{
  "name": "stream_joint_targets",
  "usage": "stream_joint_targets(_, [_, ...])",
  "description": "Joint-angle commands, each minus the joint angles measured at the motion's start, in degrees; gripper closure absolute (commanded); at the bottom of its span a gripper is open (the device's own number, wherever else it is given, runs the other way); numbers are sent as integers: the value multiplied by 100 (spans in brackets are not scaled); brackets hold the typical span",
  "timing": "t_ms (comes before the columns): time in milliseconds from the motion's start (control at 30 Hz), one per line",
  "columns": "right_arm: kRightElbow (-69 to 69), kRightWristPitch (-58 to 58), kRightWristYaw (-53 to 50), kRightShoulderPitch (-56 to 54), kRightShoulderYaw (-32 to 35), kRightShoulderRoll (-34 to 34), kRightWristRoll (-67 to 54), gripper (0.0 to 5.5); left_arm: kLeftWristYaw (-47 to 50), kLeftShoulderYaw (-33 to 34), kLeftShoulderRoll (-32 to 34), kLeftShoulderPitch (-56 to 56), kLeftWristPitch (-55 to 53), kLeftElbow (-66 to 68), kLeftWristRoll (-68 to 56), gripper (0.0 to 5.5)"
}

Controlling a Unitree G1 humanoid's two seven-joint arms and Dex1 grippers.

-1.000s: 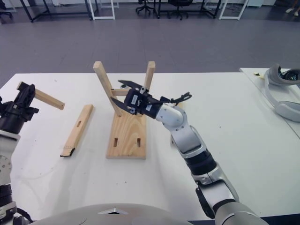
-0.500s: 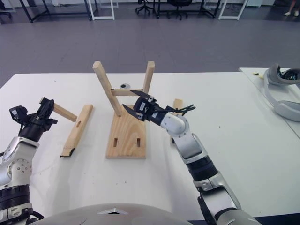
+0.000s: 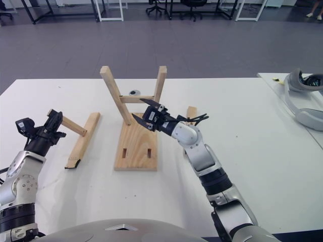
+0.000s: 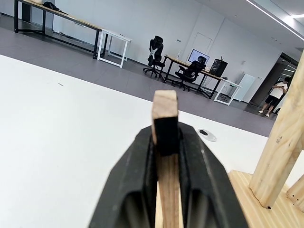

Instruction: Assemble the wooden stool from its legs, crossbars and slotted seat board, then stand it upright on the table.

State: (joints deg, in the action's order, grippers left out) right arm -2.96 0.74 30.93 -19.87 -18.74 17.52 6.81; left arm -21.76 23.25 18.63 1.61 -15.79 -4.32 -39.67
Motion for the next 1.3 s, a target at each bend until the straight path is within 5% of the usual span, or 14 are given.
stream_joint_targets(33, [42,24,5,33,7,-5,33,252,3,-58,-56,9,36,121,195,509])
stream_joint_targets(367, [54,22,8,35,1,4,74,252,-63,-243,-93,12,369,435,573,509])
stream_joint_targets(600, [94,50,12,68,27,90,125,252,112,-1109,-81,294,546,429,1627,509])
stream_joint_targets(900, [110,59,-4,117,70,95,123,252,1479,-903,-649,744,104,-40,1743,510])
stream_joint_targets(1300, [332,155,-54,34,30,32,284,252,1159,-1465,-99,725,-966,-245,1835,510])
